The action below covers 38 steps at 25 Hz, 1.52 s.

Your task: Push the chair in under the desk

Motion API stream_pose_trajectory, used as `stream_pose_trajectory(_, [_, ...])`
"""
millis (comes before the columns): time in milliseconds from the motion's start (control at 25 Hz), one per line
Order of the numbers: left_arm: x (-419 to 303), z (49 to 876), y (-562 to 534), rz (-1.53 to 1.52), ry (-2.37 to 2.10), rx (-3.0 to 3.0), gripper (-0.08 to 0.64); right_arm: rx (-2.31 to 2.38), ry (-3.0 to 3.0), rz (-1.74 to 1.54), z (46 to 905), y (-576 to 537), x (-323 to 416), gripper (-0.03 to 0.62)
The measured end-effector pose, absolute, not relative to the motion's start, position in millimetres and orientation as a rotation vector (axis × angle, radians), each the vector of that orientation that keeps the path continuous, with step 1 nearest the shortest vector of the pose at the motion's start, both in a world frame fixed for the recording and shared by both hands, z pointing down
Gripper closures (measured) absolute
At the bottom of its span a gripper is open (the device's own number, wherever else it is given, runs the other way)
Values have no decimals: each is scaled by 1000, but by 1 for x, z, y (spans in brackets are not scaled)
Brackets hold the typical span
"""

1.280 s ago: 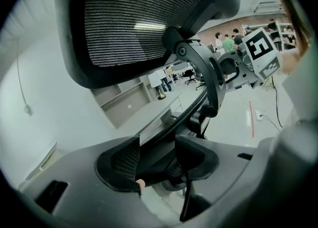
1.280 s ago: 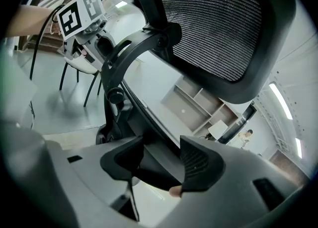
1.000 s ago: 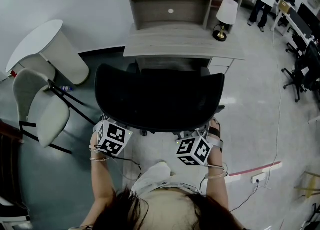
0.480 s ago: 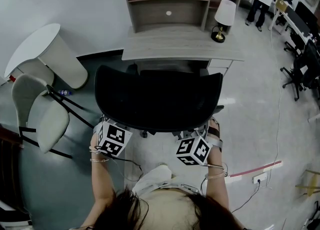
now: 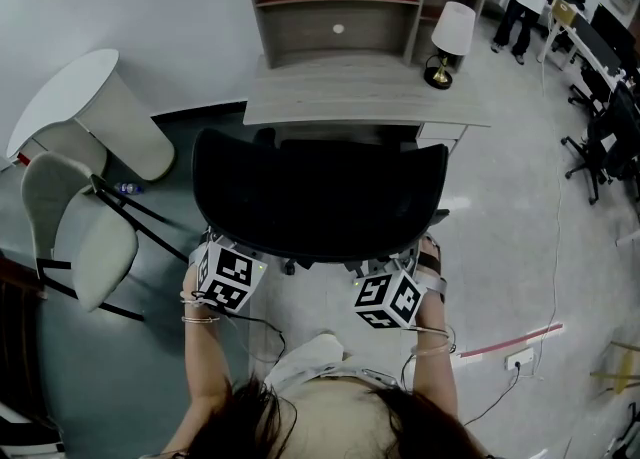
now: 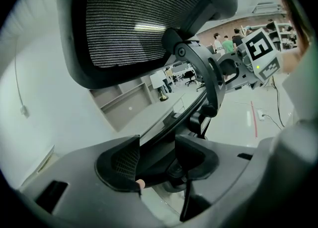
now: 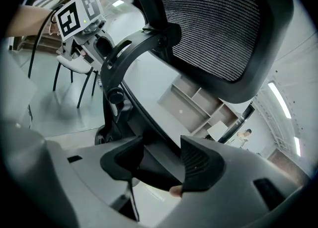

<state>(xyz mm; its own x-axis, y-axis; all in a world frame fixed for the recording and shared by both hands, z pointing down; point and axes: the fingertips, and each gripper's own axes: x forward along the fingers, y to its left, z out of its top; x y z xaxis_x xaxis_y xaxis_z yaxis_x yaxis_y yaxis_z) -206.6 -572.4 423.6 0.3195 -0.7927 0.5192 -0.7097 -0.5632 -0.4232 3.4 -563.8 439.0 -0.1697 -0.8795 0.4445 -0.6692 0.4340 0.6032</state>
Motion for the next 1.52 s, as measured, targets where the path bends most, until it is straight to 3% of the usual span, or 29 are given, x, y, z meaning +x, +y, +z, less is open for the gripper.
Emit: stream_pose_trajectory(1520, [-200, 422, -563, -963, 1498, -2399, 353, 1362, -1906, -357, 436, -561, 11, 368])
